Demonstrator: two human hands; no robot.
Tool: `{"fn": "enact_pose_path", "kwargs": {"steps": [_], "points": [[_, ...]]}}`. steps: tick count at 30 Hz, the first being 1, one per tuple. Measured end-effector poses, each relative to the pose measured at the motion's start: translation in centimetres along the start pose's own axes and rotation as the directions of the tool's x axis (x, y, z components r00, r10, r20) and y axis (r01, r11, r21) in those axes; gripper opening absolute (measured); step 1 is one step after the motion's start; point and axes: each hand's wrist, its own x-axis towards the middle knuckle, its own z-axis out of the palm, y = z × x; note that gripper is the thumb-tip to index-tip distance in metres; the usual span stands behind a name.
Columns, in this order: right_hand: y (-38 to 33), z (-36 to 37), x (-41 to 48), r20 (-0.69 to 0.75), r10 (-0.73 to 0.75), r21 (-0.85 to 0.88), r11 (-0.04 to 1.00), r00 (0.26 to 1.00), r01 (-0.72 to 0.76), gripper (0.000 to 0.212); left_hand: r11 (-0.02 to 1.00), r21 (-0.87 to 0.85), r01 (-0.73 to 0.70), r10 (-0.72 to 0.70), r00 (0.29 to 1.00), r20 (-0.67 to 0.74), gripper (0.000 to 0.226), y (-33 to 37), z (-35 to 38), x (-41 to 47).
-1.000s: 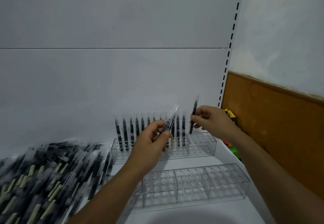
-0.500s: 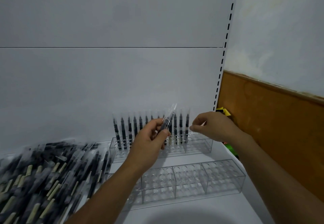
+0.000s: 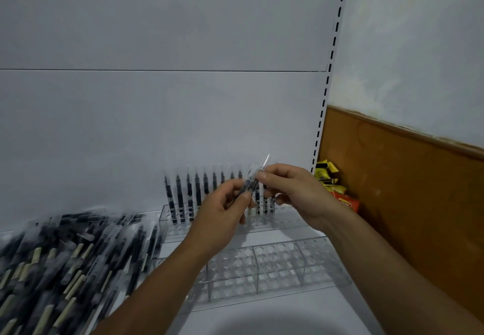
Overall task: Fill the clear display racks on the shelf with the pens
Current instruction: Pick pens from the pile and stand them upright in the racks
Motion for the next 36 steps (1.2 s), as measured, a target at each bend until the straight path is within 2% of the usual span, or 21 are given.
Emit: {"fn": "enact_pose_path", "kwargs": {"steps": [2, 4, 6, 8, 13, 18, 22, 25, 28, 30, 31, 34, 36], "points": [[-0.3, -0.9, 0.1, -0.074, -0.027, 0.069, 0.997, 0.997, 0.032, 0.013, 1.0, -0.018, 0.018, -0.019, 0.999, -0.03, 0.014, -0.1, 0.0, 0.1], [-0.9, -2.5, 0.5, -0.211, -0.073, 0.088, 0.992, 0.975, 0.094, 0.011, 0.998, -0.056, 0.04, -0.045, 0.996, -0.074, 0.013, -0.1, -0.1, 0.1], [-1.4, -4.1, 0.9, -0.355, -0.154, -0.014, 0.987, 0.922, 0.159, 0.01, 0.997, -0.056, 0.045, -0.05, 0.994, -0.092, 0.013, -0.2, -0.1, 0.2], [-1.2, -5.3, 1.4, -0.423, -0.232, -0.179, 0.969, 0.876, 0.17, 0.011, 0.999, -0.038, 0.039, -0.042, 0.995, -0.086, 0.014, -0.2, 0.0, 0.1], [0.1, -5.8, 2.5, -0.355, -0.323, -0.465, 0.875, 0.877, 0.134, 0.014, 1.0, -0.002, 0.026, -0.026, 0.998, -0.057, 0.016, -0.2, 0.1, 0.1], [1.1, -5.4, 3.1, -0.289, -0.317, -0.583, 0.807, 0.903, 0.096, 0.012, 1.0, -0.007, 0.023, -0.023, 0.998, -0.054, 0.016, -0.2, 0.0, 0.1], [1.5, -5.3, 3.3, -0.179, -0.259, -0.718, 0.694, 0.949, 0.054, 0.011, 1.0, -0.003, 0.021, -0.021, 0.999, -0.046, 0.015, -0.2, 0.0, 0.1], [2.0, -5.0, 3.0, -0.103, -0.151, -0.781, 0.624, 0.983, 0.014, 0.01, 1.0, -0.002, 0.021, -0.021, 0.999, -0.043, 0.015, -0.1, 0.1, 0.1], [2.1, -5.0, 2.4, -0.114, -0.071, -0.82, 0.57, 0.991, -0.054, 0.014, 1.0, 0.0, 0.018, -0.018, 0.999, -0.041, 0.015, -0.1, 0.1, 0.1], [1.8, -5.1, 1.8, -0.144, -0.124, -0.842, 0.537, 0.982, -0.056, 0.019, 1.0, -0.002, 0.017, -0.017, 0.999, -0.036, 0.015, -0.2, 0.0, 0.1], [1.5, -4.9, 1.5, -0.141, -0.159, -0.82, 0.572, 0.977, -0.025, 0.021, 1.0, 0.001, 0.014, -0.014, 0.999, -0.032, 0.015, -0.2, 0.1, 0.1], [0.6, -3.2, 0.2, -0.042, -0.126, -0.55, 0.831, 0.991, 0.082, 0.022, 1.0, 0.029, 0.001, 0.0, 1.0, -0.025, 0.015, -0.2, 0.1, 0.1], [0.2, -1.8, -0.4, 0.057, -0.09, -0.428, 0.898, 0.994, 0.105, 0.023, 0.999, 0.054, -0.006, 0.007, 1.0, -0.016, 0.016, -0.1, 0.2, 0.1]]}}
